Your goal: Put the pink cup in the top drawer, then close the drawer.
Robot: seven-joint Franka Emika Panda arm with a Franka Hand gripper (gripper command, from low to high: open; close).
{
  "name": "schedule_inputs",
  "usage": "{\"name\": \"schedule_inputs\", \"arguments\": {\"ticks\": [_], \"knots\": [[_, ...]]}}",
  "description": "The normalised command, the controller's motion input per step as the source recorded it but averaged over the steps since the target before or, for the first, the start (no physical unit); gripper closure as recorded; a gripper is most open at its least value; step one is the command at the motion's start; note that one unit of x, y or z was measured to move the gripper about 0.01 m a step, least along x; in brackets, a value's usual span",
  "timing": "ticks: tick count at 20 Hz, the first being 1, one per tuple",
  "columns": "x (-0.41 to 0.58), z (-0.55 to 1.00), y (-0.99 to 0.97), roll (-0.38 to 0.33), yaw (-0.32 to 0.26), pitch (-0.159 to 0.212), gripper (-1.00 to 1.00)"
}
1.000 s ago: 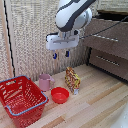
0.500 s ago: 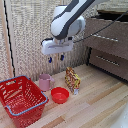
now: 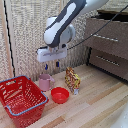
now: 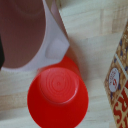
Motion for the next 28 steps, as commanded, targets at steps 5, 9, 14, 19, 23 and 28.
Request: {"name": "schedule_inputs", "arguments": {"ticks": [5,9,14,19,23,28], "knots": [[0.426,-0.25,0.14,-0.058,0.064,0.101,-1.00],[0.381,-0.30,0.14,-0.085,0.065,0.096,-1.00],[0.270,-0.29,0.12,-0.113,0.090,0.102,1.00],[0.010,-0.07,0.12,-0.036,0.032,0.019,1.00],[0.025,0.00,0.09,-0.008,0.039,0.000,1.00],[0.014,0.05,0.10,-0.019,0.012,0.000,1.00]]}}
